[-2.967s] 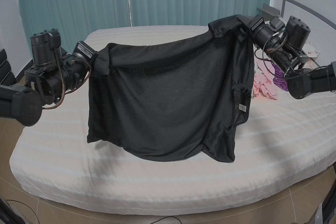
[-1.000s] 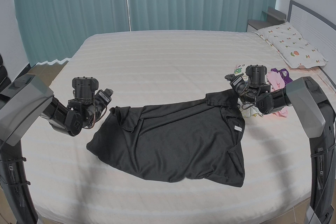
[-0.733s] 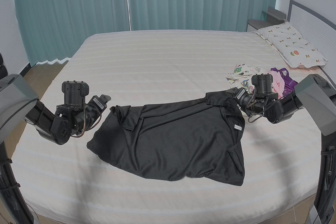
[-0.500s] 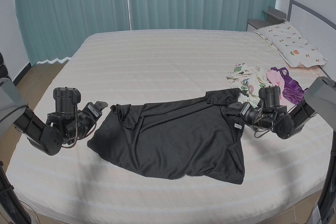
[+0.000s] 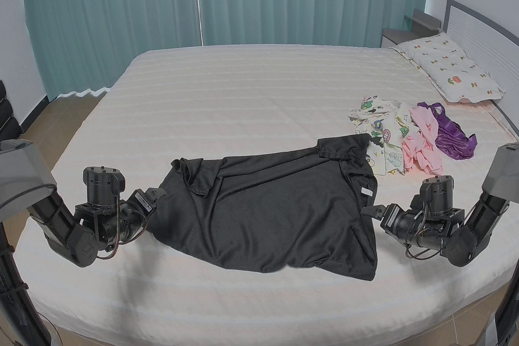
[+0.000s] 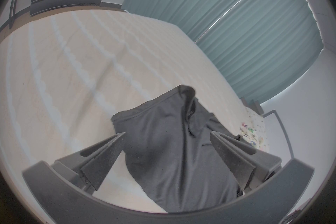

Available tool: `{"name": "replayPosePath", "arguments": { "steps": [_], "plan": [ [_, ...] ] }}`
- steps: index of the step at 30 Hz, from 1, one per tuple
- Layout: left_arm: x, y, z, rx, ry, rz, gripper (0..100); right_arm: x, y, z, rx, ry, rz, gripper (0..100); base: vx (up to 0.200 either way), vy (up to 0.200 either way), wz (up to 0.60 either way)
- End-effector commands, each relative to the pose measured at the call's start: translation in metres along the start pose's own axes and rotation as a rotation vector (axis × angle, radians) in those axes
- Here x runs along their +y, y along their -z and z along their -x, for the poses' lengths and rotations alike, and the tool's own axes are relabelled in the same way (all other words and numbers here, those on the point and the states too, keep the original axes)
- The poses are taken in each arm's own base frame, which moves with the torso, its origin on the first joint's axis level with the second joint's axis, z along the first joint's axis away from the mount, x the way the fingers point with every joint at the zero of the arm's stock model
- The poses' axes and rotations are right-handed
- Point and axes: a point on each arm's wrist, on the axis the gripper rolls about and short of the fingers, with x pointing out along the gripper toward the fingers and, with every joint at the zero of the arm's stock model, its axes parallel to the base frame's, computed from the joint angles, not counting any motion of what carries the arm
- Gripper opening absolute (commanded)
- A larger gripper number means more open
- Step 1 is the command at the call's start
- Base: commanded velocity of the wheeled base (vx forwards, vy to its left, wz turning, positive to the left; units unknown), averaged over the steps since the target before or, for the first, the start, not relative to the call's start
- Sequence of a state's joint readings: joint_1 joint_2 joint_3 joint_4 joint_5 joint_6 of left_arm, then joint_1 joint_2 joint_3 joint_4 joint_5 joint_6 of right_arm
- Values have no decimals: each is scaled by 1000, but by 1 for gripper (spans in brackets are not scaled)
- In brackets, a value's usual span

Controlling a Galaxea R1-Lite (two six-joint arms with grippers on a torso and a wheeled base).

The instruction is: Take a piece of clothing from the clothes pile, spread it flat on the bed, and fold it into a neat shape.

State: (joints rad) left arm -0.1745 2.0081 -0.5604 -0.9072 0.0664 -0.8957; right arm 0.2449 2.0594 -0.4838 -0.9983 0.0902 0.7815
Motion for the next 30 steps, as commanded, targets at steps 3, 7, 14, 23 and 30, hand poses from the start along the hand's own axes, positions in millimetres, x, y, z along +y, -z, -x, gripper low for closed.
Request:
{"name": "replayPosePath", "arguments": {
  "steps": [3,7,14,23,30],
  "plan": [
    [22,17,-28,27,-113,-9,100,1,5,6,10,-8,9,100,0,0,0],
    [23,18,-32,22,-121,-10,100,0,7,6,17,-4,12,100,0,0,0],
    [25,17,-39,15,-127,-5,100,-1,9,7,24,0,12,100,0,0,0],
    [31,10,-48,-10,-135,19,0,1,24,8,80,6,40,100,0,0,0],
    [23,4,-35,-33,-106,21,0,-5,41,9,161,30,88,100,0,0,0]
  ]
}}
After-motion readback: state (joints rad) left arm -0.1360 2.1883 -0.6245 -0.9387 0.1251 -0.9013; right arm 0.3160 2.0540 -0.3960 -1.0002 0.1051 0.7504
